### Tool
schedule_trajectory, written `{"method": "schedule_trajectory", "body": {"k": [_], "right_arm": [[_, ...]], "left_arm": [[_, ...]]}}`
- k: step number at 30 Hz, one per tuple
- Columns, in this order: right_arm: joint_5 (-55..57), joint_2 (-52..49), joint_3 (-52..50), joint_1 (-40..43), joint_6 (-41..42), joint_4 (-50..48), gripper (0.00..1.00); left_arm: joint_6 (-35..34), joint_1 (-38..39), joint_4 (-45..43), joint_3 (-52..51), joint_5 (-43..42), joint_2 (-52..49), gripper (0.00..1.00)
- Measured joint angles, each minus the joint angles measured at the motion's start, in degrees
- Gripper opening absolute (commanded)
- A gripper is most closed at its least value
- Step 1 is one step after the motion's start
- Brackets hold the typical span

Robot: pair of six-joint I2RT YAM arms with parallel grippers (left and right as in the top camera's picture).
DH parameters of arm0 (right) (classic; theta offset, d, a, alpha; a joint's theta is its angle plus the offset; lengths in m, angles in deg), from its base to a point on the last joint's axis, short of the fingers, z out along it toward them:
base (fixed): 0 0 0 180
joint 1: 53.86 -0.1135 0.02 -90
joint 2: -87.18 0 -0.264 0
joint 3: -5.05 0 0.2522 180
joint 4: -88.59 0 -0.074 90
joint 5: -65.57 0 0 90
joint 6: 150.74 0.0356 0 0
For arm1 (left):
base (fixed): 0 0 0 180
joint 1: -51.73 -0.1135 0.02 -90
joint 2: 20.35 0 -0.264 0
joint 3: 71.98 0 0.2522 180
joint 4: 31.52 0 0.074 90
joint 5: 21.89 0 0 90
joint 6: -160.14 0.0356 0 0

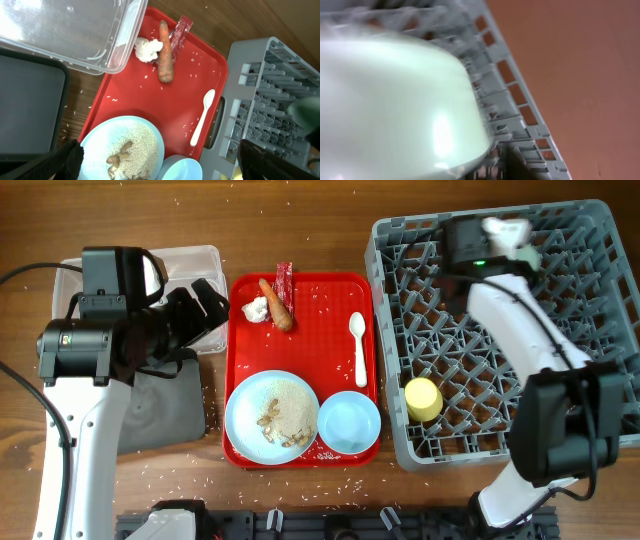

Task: Sort waste into correct bins and load items into the dishwasher rack
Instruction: 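Grasp the mint bowl with the right gripper and place it in the rack, then reach the right gripper to the light-blue bowl and grasp it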

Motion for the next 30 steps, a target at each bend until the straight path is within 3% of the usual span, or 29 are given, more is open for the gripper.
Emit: {"method": "schedule_trajectory", "body": {"k": [5, 7, 9, 10, 11, 16, 22, 26, 30], "right_arm": [[-0.8, 1.5, -0.3, -9.9, -0.3, 4.6, 0.73], [-4.9, 4.7, -0.3, -14.2, -0.3, 6.7, 0.68], [-11.0, 9.0, -0.3, -19.0, -0.1, 9.3, 0.51], [-14.6, 11.1, -0.3, -21.5, 0.8, 10.8, 0.50], [-17.6, 12.2, -0.2, -22.9, 2.8, 12.5, 0.55], [-26.9, 12.3, -0.3, -22.3, 4.5, 13.7, 0.56], [-49.1, 12.3, -2.2, -22.3, -3.5, 13.9, 0.50], [-68.4, 12.3, -10.8, -23.8, -13.0, 16.3, 0.51], [-72.5, 12.3, -15.6, -27.0, -15.0, 11.3, 0.49]], "left_arm": [[0.0, 0.0, 0.0, 0.0, 0.0, 0.0, 1.00], [0.0, 0.0, 0.0, 0.0, 0.0, 0.0, 1.00], [0.0, 0.0, 0.0, 0.0, 0.0, 0.0, 1.00], [0.0, 0.0, 0.0, 0.0, 0.0, 0.0, 1.00], [0.0, 0.0, 0.0, 0.0, 0.0, 0.0, 1.00], [0.0, 0.0, 0.0, 0.0, 0.0, 0.0, 1.00], [0.0, 0.0, 0.0, 0.0, 0.0, 0.0, 1.00], [0.0, 0.0, 0.0, 0.0, 0.2, 0.0, 1.00], [0.0, 0.0, 0.0, 0.0, 0.2, 0.0, 1.00]]}}
